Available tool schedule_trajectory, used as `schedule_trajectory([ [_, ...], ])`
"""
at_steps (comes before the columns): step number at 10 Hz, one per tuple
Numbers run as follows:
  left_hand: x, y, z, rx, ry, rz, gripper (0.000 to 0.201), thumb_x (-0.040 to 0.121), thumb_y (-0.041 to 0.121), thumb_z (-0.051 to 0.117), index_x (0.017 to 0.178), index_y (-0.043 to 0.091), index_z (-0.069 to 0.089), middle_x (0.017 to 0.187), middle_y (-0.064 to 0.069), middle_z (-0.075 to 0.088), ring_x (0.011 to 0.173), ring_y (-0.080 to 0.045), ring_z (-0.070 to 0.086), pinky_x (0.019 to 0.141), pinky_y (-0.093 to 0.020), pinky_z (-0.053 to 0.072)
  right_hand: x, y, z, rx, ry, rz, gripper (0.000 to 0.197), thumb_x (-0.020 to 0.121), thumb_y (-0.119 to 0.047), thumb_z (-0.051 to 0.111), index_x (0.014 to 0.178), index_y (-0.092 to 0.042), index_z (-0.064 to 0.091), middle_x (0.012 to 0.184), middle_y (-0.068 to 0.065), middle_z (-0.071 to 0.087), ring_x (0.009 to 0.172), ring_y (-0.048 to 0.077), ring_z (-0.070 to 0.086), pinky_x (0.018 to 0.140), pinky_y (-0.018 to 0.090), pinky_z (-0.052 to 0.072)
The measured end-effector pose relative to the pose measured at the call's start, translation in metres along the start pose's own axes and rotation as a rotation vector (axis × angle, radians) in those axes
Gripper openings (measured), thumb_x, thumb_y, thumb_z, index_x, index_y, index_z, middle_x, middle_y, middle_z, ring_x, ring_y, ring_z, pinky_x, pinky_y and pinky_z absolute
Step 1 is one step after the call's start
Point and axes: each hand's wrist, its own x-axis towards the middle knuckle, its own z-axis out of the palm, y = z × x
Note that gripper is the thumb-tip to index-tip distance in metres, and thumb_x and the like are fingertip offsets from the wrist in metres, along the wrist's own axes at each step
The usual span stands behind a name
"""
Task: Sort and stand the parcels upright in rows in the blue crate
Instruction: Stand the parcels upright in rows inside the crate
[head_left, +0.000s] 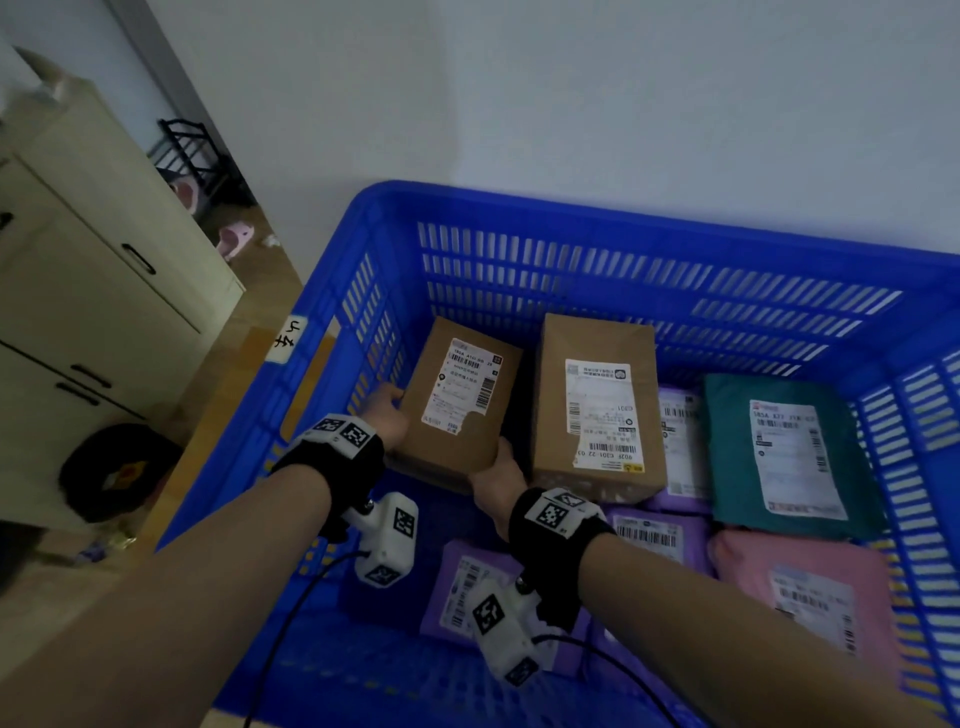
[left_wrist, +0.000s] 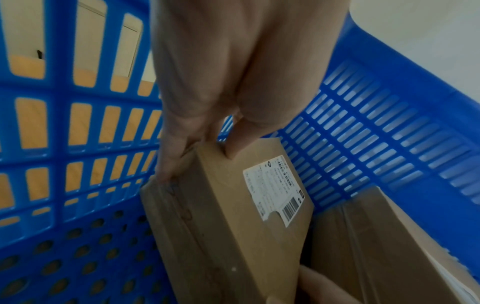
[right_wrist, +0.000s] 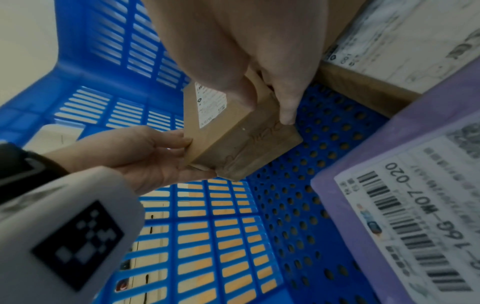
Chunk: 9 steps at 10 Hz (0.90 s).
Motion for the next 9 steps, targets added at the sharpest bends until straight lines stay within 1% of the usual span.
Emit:
schedule_trajectory([
  [1,0.009,-0.004,0.006,-0.007,-0.002,0.004,0.048,0.096,0.004,0.041,0.143,0.012,0.036,0.141,-0.016,0.046,0.123,-0.035,0.05,0.102,-0.043,0.045,0.004,-0.005,0.001,-0.012,-0.016,-0.024,0.052,0.093,-0.002,0.046,0.142,-0.009,0.03,0.136,0.017,0.049,0.122,0.032,0.051,0.102,0.041,0.045],
  [2,0.01,-0.006,0.009,0.005,-0.025,0.002,0.05,0.093,0.002,0.041,0.143,0.009,0.035,0.14,-0.014,0.047,0.125,-0.035,0.048,0.105,-0.046,0.042,0.007,-0.012,0.0,-0.027,-0.033,-0.026,0.055,0.092,-0.001,0.045,0.143,-0.01,0.029,0.139,0.017,0.048,0.125,0.032,0.05,0.104,0.041,0.043],
  [3,0.006,-0.004,0.012,0.104,-0.006,-0.047,0.055,0.094,0.0,0.041,0.147,0.003,0.024,0.146,-0.02,0.038,0.131,-0.036,0.042,0.108,-0.042,0.039,0.009,-0.018,0.0,-0.029,-0.076,-0.008,0.053,0.095,-0.003,0.041,0.145,-0.011,0.026,0.142,0.015,0.044,0.128,0.03,0.046,0.109,0.039,0.038],
  [4,0.006,-0.004,0.016,0.158,0.014,-0.033,0.05,0.095,0.002,0.042,0.143,0.001,0.031,0.143,-0.02,0.041,0.129,-0.034,0.045,0.105,-0.04,0.041,0.005,-0.023,-0.001,0.004,-0.126,0.02,0.051,0.099,-0.006,0.035,0.148,-0.015,0.02,0.145,0.012,0.04,0.131,0.029,0.041,0.115,0.038,0.031],
  [5,0.007,-0.001,0.017,0.232,0.01,-0.017,0.046,0.094,0.006,0.045,0.139,0.001,0.037,0.138,-0.02,0.048,0.123,-0.034,0.051,0.101,-0.041,0.045,-0.004,-0.031,-0.003,-0.029,-0.119,0.057,0.054,0.094,0.003,0.038,0.146,-0.008,0.024,0.145,0.019,0.039,0.131,0.035,0.042,0.106,0.04,0.038],
  [6,0.003,0.002,0.017,0.359,-0.006,0.001,0.04,0.096,0.007,0.044,0.135,-0.001,0.04,0.135,-0.019,0.05,0.121,-0.033,0.053,0.096,-0.036,0.045,-0.013,-0.036,-0.007,-0.12,-0.186,0.033,0.049,0.099,-0.004,0.038,0.146,-0.006,0.023,0.145,0.015,0.039,0.132,0.03,0.041,0.108,0.03,0.035],
  [7,-0.021,0.017,0.005,0.509,-0.034,0.088,0.035,0.093,0.009,0.049,0.126,0.0,0.052,0.129,-0.018,0.057,0.119,-0.031,0.056,0.096,-0.032,0.045,-0.05,-0.067,-0.012,-0.245,-0.26,-0.082,0.043,0.099,-0.007,0.042,0.142,-0.004,0.033,0.127,0.005,0.054,0.115,0.02,0.053,0.097,0.014,0.04],
  [8,-0.027,0.031,-0.008,0.56,-0.048,0.225,0.027,0.093,0.01,0.048,0.118,0.005,0.058,0.128,-0.015,0.057,0.115,-0.027,0.057,0.094,-0.03,0.044,-0.053,-0.076,-0.017,-0.375,-0.196,-0.148,0.041,0.095,-0.005,0.048,0.136,0.0,0.044,0.128,0.007,0.054,0.116,0.022,0.052,0.099,0.027,0.041],
  [9,-0.043,0.059,-0.025,0.643,0.004,0.399,0.021,0.094,0.01,0.047,0.075,0.018,0.047,0.081,-0.004,0.053,0.067,-0.015,0.048,0.072,-0.028,0.041,-0.066,-0.088,-0.029,-0.406,-0.142,-0.21,0.02,0.094,-0.005,0.048,0.111,-0.006,0.058,0.087,0.0,0.059,0.079,0.016,0.056,0.066,0.019,0.045],
])
